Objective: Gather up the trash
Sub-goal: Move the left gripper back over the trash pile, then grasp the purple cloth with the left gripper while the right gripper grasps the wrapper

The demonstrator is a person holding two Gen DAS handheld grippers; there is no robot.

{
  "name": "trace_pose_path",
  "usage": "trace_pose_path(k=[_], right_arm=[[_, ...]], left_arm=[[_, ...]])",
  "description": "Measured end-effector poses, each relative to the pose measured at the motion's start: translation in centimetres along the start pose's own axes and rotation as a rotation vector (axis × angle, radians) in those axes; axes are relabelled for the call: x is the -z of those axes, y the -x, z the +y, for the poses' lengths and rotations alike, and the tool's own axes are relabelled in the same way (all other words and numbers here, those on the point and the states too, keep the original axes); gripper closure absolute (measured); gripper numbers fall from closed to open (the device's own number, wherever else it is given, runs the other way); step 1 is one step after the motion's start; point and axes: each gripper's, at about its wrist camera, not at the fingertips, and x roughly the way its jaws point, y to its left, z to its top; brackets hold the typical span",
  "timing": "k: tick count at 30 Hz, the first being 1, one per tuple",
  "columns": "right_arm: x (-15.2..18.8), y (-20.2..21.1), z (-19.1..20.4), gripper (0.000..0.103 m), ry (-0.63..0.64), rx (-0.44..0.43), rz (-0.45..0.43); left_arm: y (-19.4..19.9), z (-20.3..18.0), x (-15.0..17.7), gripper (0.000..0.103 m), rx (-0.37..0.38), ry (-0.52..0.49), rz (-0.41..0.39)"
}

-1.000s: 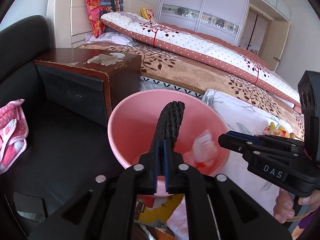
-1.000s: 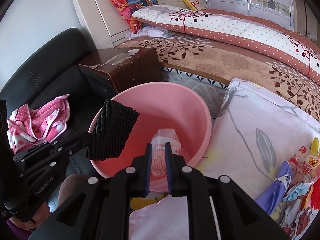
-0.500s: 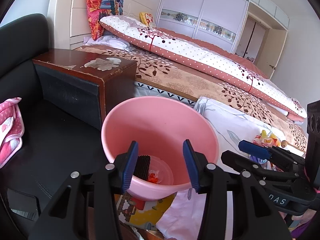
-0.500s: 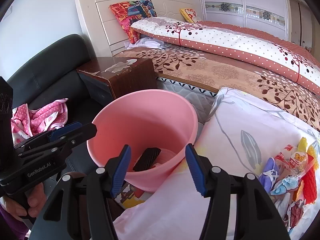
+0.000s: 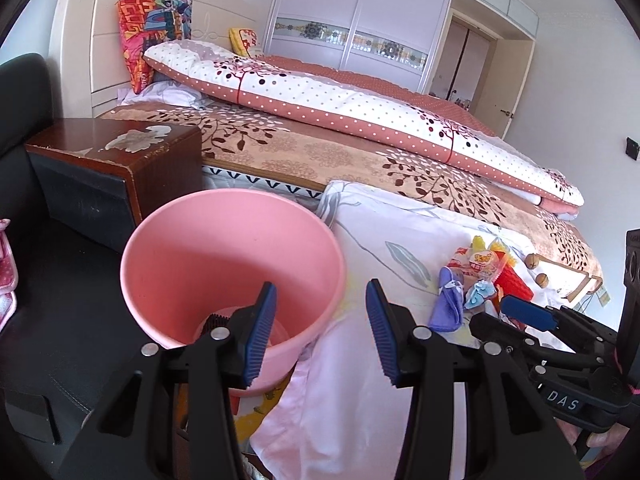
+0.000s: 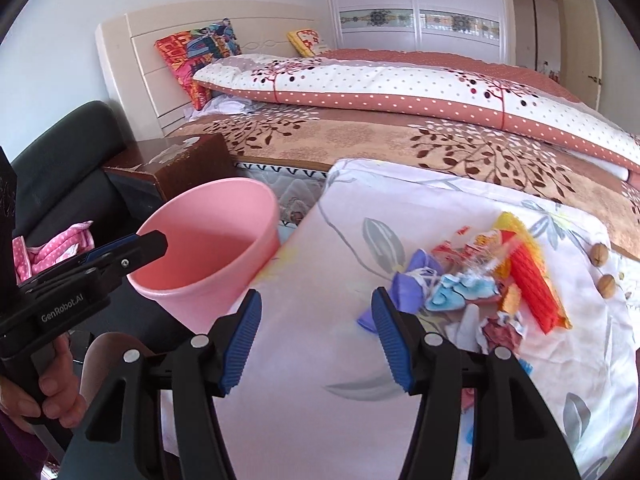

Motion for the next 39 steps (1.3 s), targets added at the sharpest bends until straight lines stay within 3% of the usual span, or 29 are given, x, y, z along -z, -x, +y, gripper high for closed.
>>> trace_pose_path(k=[16,25,39], right_arm=[[3.4,4.7,-8.6,0.046,-0.176,0.119,-0.024],[4.4,3.7,-10.9,0.046,-0.252,0.159,0.022],[3.6,0.8,-12.0,0.049,-0.228,0.136,0.078]], left_arm=[[-0.2,-6.5,0.7,0.056,0.055,-0.116,0.022],[-3.0,-7.6,0.9,0.057,0.115,-0.124,0.103],[-9.1,-12.1,1.1,0.057,0.169,-0.233,0.206]])
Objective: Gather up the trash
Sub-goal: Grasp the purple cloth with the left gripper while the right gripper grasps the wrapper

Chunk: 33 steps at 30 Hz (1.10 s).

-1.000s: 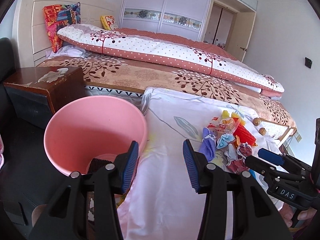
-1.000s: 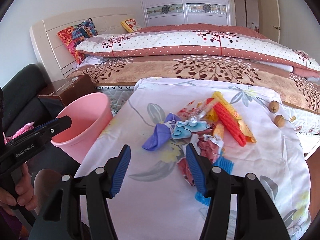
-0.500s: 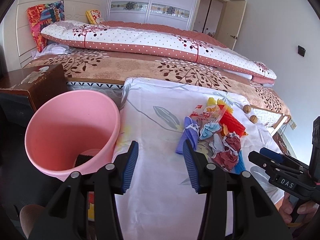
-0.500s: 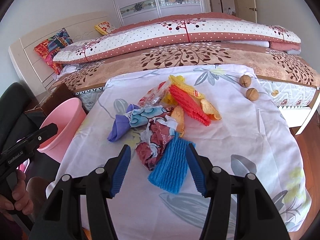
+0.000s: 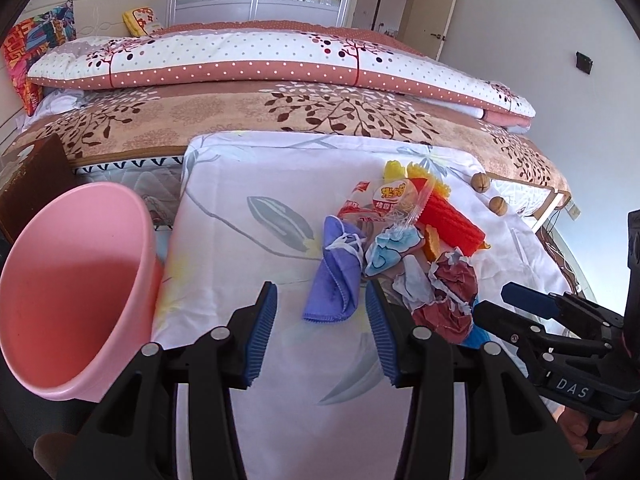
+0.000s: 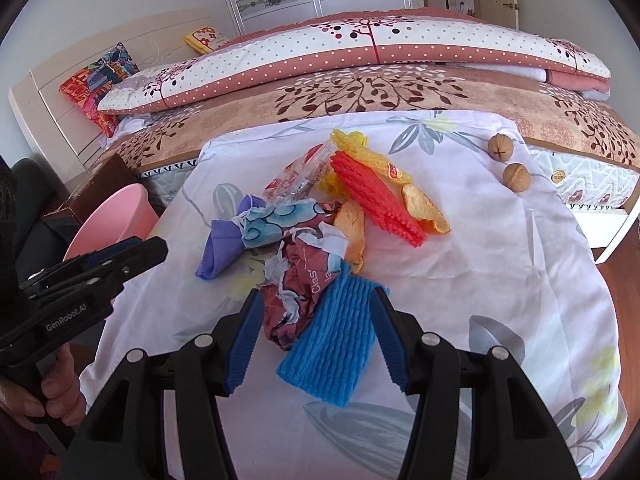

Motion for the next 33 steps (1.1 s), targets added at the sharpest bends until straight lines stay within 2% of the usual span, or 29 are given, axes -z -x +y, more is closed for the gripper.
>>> trace_pose_path(k=[9,14,18,27,33], right_arm=[[-0.3,-1.2,-0.7,0.051,0.017,-0.010,0.021],[-0.4,-1.4,-0.9,0.051,0.018,-0.007,0.028],[-0.4,-1.4,-0.7,0.051,0.025,-0.002,0.031],[-0.7,-1.5,0.0,0.051,0.043,0.009,0.035],[-1.3,-1.8,0.1,0.056,0.026,-0.008,0.040]], left_arm=[[-4.7,-2.4,-0.3,0.070,-0.019,-0.036,0.101],[-5.4,-3.1,-0.3,0.075,-0.066,-0.077,0.093],[-5.6,-2.9,-0.4,0.084,-0.081,-0.067,0.089],[-5.2,-2.4,-0.4,0.096,-0.038,-0.046,0.085],[-3.4,-1.1,-0.1,0.097,0.011,-0.002,0.066]])
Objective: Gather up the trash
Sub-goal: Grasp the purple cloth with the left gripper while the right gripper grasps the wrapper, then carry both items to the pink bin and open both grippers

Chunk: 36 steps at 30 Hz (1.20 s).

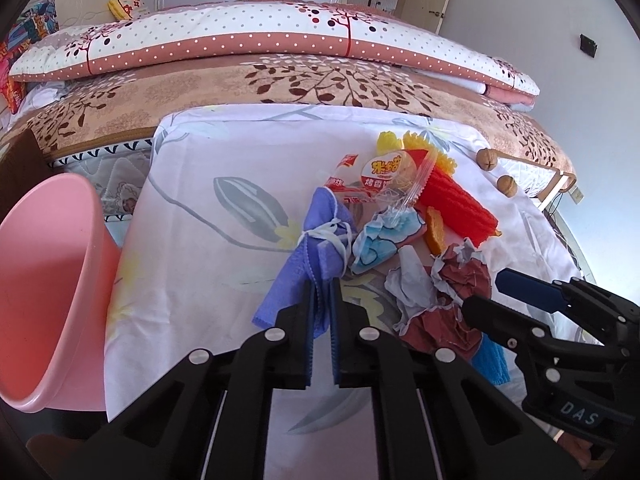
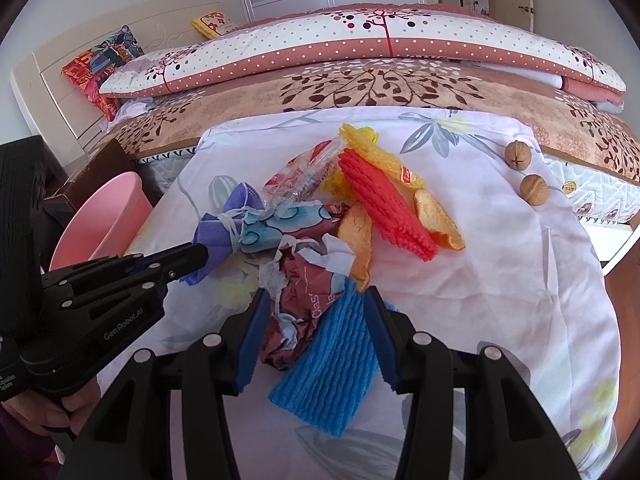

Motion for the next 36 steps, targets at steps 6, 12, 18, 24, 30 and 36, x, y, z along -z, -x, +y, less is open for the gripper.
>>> trace_pose_path(k=[6,12,18,24,30,36], right_arm=[[-0.4,-0.8,0.2,0.066,0.006,-0.002,0.008],[-0.5,-1.4,0.5,0.073,0.009,0.008,0.023],[-1.6,1.2,2.0,0.075,0.034,-0.025,-0.058],[-4.5,2.5,5.9,0.075,0.095,-0.101,-0.126],[-6.8,1.7,13.0,0.075,0.189,-0.218,-0.148],[-7.8,-0.4,20.3,0.074,0.248,-0.332,-0.124]], left_arm=[[2.8,1.7,0.6,0.097,0.031,0.028,-0.049],[4.9,2.7,0.9,0.097,0.065,0.049,-0.089],[7.0,3.7,0.9,0.097,0.064,0.068,-0.151],[9.9,6.4,0.6,0.097,0.005,0.121,-0.226],[13.1,10.9,1.1,0.097,-0.110,0.204,-0.284],[15.2,15.6,2.5,0.097,-0.225,0.290,-0.294]])
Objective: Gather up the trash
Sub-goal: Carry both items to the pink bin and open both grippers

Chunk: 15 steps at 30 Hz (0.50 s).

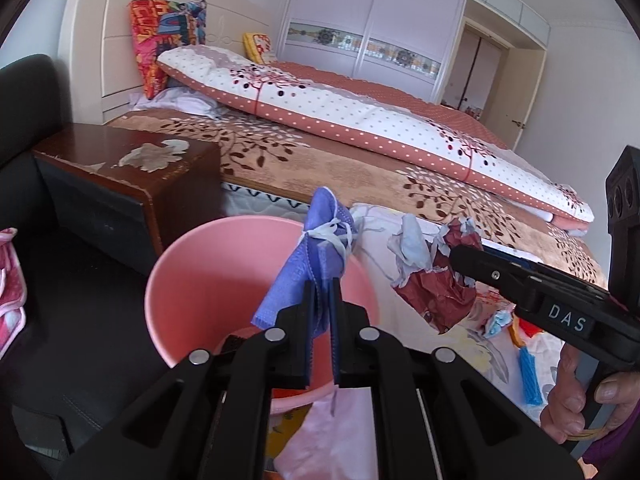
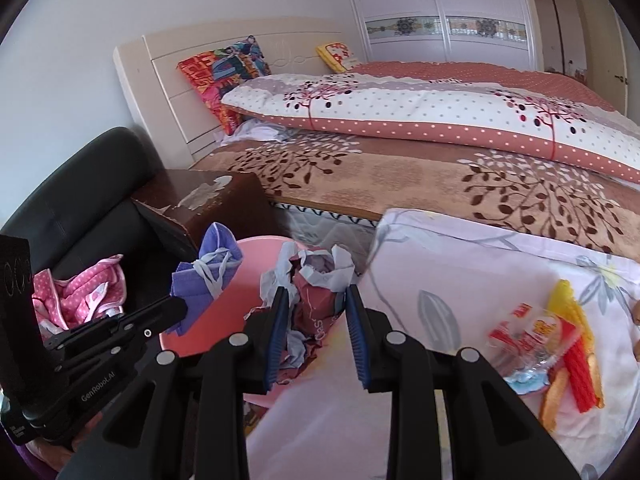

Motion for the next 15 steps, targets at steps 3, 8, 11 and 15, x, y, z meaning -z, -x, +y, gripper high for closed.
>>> trace_pose_path(k=[3,8,11,15], right_arm=[[-0.1,-2.2,2.1,0.074,0.020,-0.028,0.029],[0.9,-5.3,3.3,0.073,0.025,-0.035,0.097],[1.5,-6.3,3.4,0.072,0.038,-0.025,0.116],[1.8,-6.7,3.2,0.070,0.035,-0.023,0.122]], left_arm=[[0.0,1.8,0.5,0.097,-0.037,0.025,0.021],[-0.5,3.1,1.5,0.097,-0.055,0.035,0.053],[-0.8,3.2,1.9,0.097,-0.056,0.033,0.065],[-1.1,3.5,1.9,0.095,-0.052,0.033,0.066]])
